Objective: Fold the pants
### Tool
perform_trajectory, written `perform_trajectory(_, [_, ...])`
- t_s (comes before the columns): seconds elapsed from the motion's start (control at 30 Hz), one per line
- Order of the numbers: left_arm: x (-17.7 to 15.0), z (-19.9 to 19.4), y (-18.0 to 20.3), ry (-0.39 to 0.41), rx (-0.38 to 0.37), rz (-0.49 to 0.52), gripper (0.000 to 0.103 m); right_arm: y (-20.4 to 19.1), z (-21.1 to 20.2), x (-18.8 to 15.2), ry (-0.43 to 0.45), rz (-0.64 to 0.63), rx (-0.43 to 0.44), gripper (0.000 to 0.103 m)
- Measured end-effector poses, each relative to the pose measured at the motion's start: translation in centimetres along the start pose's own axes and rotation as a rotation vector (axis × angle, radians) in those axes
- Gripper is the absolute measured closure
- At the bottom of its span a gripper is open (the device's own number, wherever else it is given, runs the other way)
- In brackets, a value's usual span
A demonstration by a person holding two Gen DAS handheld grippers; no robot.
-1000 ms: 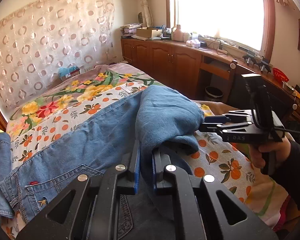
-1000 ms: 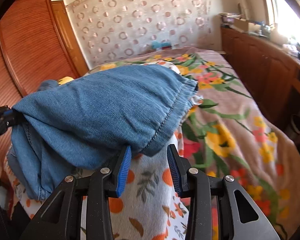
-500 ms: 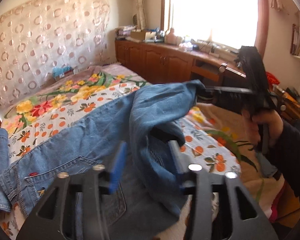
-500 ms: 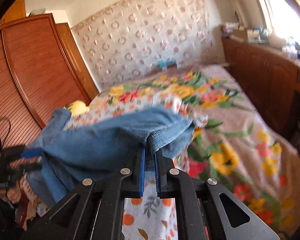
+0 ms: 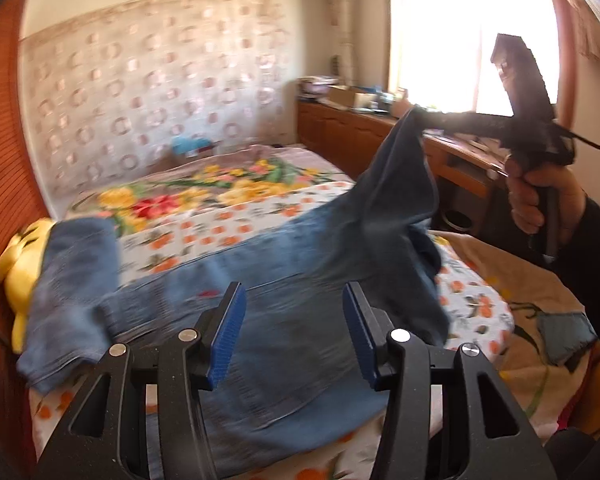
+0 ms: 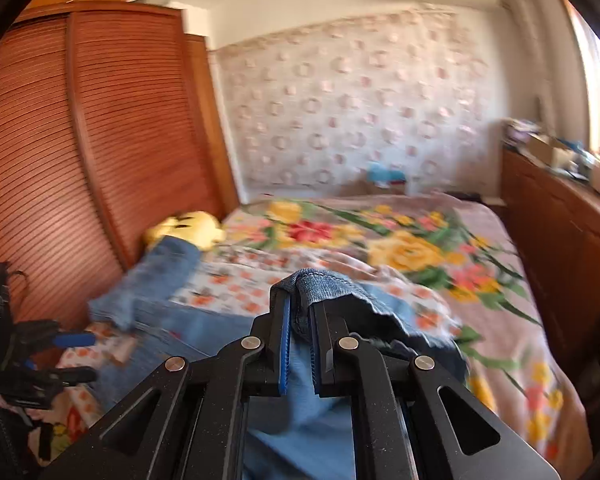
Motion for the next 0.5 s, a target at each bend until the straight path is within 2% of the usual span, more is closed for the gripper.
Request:
perform_trajectory(0.17, [-1.1, -2.8, -3.7, 0.032, 0.072, -0.06, 0.052, -7.6, 1.4, 2.0, 0.008, -0.069, 0.144, 0.095])
perform_trajectory(0.3, [-1.5, -4.6, -5.8, 0.057, 0.115, -0.088, 0.052, -13.7, 2.6, 2.1, -0.018, -0.134, 0.255, 0.095])
perform_trajectory(0.43, [-2.1, -5.2, -6.9, 0.065, 0.133, -0.101, 0.052, -17.2, 4.4, 0.1, -0.123, -0.209, 0.286, 0.094])
perform_trajectory(0.5, [-2.4, -5.2, -6.9, 0.064, 0.134, -0.105, 0.052, -17.9, 5.5, -0.8, -0.172, -0.231, 0.264, 0.086])
Point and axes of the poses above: each gripper's, at about its wrist camera, not at the fingertips, and z roughly the way its jaws point, y to its right, x to its top, the point moved 4 cm from there along z, roughly the way its jaws point, and after that the axes turned 13 degrees about -x, right-handed, at the moved point
